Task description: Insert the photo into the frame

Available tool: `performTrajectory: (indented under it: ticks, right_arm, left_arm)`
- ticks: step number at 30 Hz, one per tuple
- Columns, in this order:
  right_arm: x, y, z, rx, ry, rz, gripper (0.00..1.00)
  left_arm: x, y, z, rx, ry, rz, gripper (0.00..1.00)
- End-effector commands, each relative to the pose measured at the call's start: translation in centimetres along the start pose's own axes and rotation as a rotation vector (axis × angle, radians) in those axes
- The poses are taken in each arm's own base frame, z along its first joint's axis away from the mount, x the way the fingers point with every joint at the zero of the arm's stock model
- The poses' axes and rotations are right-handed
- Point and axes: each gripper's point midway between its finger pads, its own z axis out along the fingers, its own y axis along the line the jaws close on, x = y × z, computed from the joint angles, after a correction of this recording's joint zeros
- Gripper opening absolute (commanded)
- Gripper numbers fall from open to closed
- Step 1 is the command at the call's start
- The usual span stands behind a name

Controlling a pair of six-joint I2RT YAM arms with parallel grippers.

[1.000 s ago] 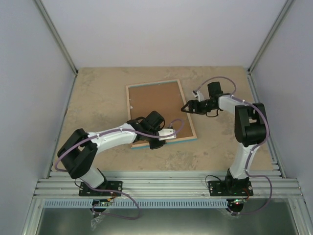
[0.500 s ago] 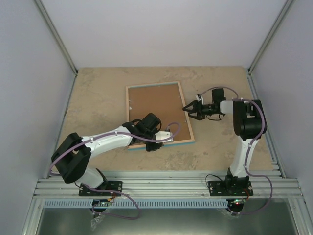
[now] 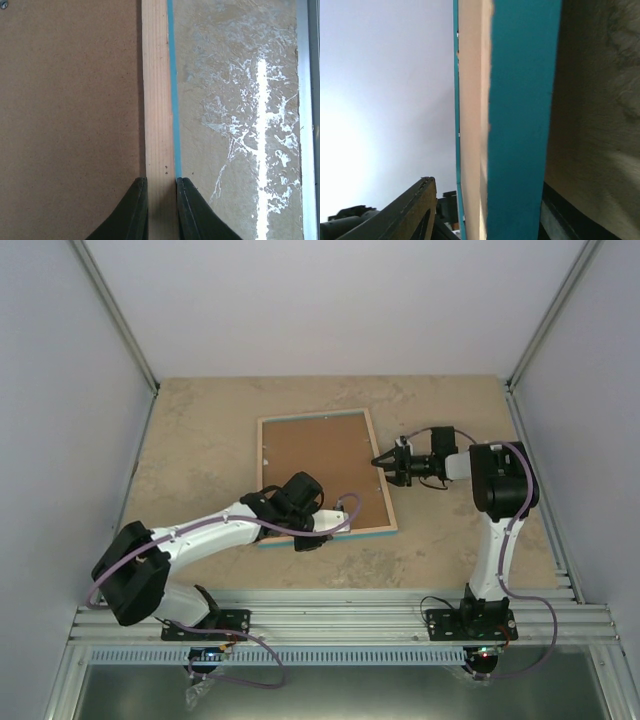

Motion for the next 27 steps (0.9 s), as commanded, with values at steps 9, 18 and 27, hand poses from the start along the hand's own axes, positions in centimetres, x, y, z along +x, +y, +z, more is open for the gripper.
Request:
performTrajectory:
  ticks: [9, 18, 27]
  right_arm:
    - [-0.3, 1.9, 0.5, -0.053, 0.017, 0.029, 0.28]
    - [-1.1, 4.1, 0.8, -0.05, 0.018, -0.031, 0.01]
    - [-3.1, 9.5, -0.2, -0.02, -0.016, -0.191, 0.01]
  left_arm:
    - [-3.1, 0.6, -2.5, -0.061, -0.129, 0.106, 0.0]
    - [-3.3, 1.8, -3.6, -0.134, -0.118, 0.084, 0.21]
    - [-6.7, 7.4, -8.2, -0.201, -0.169, -0.166, 0.9]
